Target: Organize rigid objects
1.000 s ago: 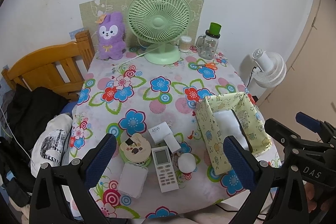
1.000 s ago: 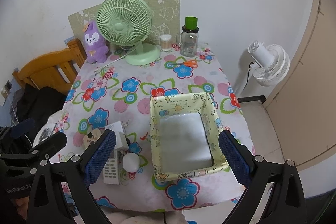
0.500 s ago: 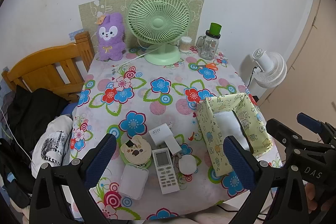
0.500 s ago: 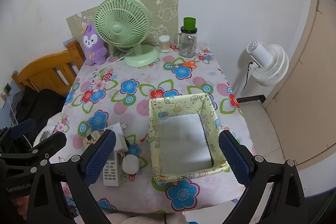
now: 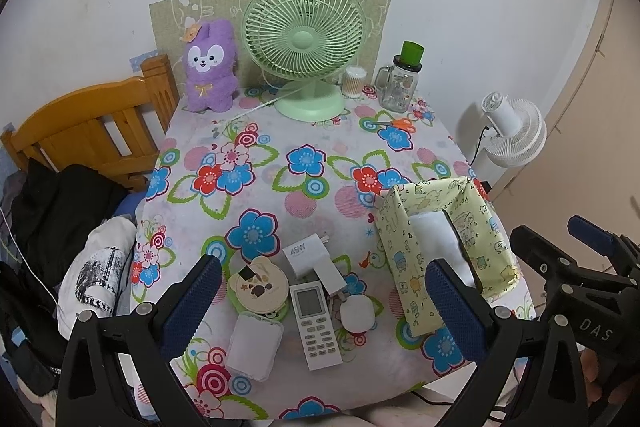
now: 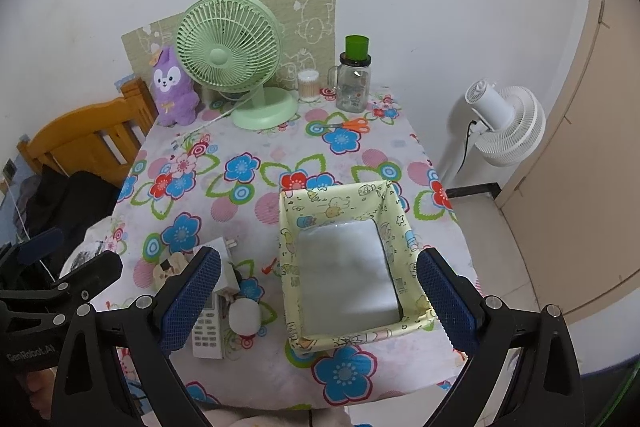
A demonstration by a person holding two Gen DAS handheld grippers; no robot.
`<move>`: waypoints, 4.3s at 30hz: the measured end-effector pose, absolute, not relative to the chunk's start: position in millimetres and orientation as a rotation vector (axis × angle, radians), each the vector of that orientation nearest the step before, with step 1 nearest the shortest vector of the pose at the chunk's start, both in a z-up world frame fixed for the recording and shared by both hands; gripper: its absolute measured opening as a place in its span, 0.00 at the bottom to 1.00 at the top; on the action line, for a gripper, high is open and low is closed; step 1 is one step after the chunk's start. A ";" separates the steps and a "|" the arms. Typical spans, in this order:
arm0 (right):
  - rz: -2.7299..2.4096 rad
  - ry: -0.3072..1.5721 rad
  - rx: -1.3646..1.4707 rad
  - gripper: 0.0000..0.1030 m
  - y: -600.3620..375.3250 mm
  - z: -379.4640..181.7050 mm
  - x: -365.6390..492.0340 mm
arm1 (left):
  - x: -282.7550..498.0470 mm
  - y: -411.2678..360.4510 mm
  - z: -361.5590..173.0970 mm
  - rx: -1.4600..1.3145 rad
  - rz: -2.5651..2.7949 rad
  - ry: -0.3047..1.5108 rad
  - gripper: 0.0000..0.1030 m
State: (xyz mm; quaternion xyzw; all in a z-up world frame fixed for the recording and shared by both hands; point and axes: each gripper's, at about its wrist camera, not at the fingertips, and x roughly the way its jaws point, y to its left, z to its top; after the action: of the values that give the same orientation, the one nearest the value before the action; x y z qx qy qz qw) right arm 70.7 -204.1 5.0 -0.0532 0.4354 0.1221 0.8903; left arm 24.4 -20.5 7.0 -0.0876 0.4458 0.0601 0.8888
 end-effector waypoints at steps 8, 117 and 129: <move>0.282 0.897 -0.120 0.97 -184.6 0.9 70.4 | 23.2 -7.4 1.0 -0.157 0.112 0.928 0.99; 0.303 1.275 -0.255 0.45 -36.4 -196.8 57.5 | 27.9 86.3 -176.7 -0.148 0.000 1.299 0.59; 0.269 1.192 -0.206 0.45 -55.7 -141.4 47.0 | 27.3 71.6 -128.5 -0.174 -0.013 1.238 0.59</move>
State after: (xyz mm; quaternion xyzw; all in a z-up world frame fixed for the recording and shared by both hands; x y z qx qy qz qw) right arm 47.0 -55.7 -141.4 -0.0967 0.5584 0.1259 0.8142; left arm 27.3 71.6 -128.5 -0.0814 0.5794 -0.0062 0.8109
